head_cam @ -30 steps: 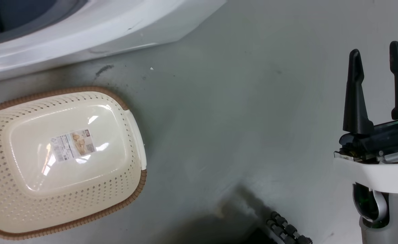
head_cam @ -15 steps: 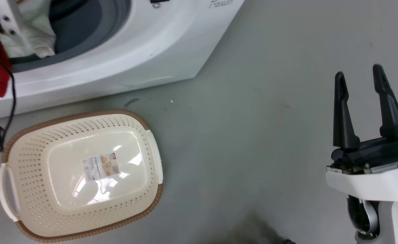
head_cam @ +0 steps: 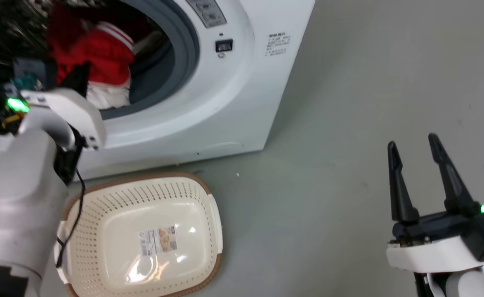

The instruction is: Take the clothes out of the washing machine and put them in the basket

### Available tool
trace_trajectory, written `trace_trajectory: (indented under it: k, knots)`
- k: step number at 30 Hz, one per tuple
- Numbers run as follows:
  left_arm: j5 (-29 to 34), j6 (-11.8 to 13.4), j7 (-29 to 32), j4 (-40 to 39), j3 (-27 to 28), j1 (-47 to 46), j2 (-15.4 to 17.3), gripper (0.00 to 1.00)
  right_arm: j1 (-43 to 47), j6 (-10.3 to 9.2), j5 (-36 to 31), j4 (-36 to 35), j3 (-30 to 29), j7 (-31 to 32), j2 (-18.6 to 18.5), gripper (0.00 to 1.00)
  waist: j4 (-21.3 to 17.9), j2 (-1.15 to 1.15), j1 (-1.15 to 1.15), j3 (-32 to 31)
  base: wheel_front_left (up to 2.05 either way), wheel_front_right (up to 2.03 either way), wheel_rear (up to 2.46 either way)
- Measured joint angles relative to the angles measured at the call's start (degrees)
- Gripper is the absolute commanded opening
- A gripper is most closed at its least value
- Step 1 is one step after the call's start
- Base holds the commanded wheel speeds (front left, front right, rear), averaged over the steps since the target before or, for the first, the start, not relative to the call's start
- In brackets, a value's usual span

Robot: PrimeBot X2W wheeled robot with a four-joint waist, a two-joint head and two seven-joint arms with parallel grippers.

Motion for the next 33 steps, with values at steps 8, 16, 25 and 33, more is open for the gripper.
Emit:
trace_trajectory:
  k: [8,16,25,33]
  knots:
    - [-0.58,2.21,-4.10,-5.57,-1.00,11.45,-2.09,0.00,4.24,0.00,-1.22,1.40,0.09,0.00,0.00,1.00,2.07,0.00,-0.01,-7.63,0.00,0.00,0.00]
    - [-1.59,4.70,-5.12,-13.23,-1.88,23.10,-3.58,0.00,8.00,0.00,-2.21,2.42,0.18,0.00,0.00,1.00,4.09,0.00,-0.01,-14.08,0.00,0.00,0.00]
    - [-3.19,7.89,-4.21,-23.41,-2.74,36.67,-3.03,0.00,11.79,0.00,-2.71,3.27,0.48,0.00,0.00,1.00,5.29,0.00,-0.01,-20.66,0.00,0.00,0.00]
    - [-4.71,8.79,-2.42,-25.99,-4.21,44.87,-2.83,0.00,12.63,0.00,-3.15,3.53,0.87,0.00,0.01,1.00,5.05,0.00,0.00,-22.23,0.00,0.00,0.00]
